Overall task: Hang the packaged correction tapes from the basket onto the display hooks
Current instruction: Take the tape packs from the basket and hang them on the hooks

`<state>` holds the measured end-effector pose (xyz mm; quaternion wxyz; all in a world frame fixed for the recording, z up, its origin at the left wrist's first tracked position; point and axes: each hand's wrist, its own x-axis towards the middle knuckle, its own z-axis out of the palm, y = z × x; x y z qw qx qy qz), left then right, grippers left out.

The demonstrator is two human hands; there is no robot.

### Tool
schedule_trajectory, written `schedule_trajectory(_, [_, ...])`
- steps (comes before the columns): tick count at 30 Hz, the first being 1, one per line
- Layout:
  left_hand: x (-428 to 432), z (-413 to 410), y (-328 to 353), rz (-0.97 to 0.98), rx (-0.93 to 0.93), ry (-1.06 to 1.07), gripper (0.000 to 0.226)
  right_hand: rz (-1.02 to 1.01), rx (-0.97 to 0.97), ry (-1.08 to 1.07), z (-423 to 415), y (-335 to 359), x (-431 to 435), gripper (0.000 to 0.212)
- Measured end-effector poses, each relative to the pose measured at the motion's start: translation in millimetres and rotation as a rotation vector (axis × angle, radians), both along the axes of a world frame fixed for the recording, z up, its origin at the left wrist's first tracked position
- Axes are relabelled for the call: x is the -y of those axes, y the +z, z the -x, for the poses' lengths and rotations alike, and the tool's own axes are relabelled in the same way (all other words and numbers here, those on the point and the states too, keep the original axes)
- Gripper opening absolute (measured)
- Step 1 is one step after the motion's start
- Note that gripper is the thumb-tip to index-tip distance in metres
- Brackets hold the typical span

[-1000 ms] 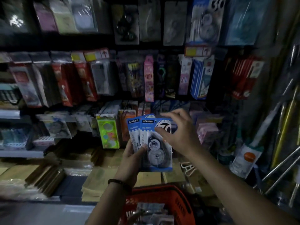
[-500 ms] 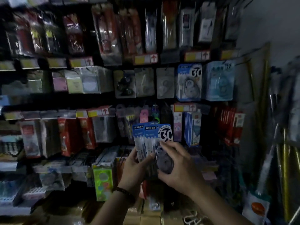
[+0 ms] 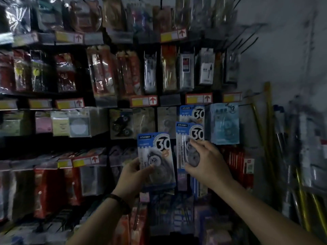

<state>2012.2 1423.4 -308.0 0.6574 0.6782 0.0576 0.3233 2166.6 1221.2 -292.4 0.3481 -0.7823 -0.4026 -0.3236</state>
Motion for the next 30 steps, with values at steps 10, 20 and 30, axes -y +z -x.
schedule_trajectory(10, [-22.4, -39.6, 30.7, -0.096, -0.023, 0.044, 0.027, 0.053, 0.121, -0.169, -57.7, 35.7, -5.8, 0.080])
schedule_trajectory(20, [-16.2, -53.1, 37.5, -0.169, -0.042, 0.007, 0.022, 0.033, 0.133, -0.213, -64.4, 66.1, -19.2, 0.077])
schedule_trajectory(30, [-18.4, -50.4, 45.0, -0.107, -0.034, -0.019, 0.028, -0.095, 0.063, -0.214, -58.4, 77.6, -20.1, 0.079])
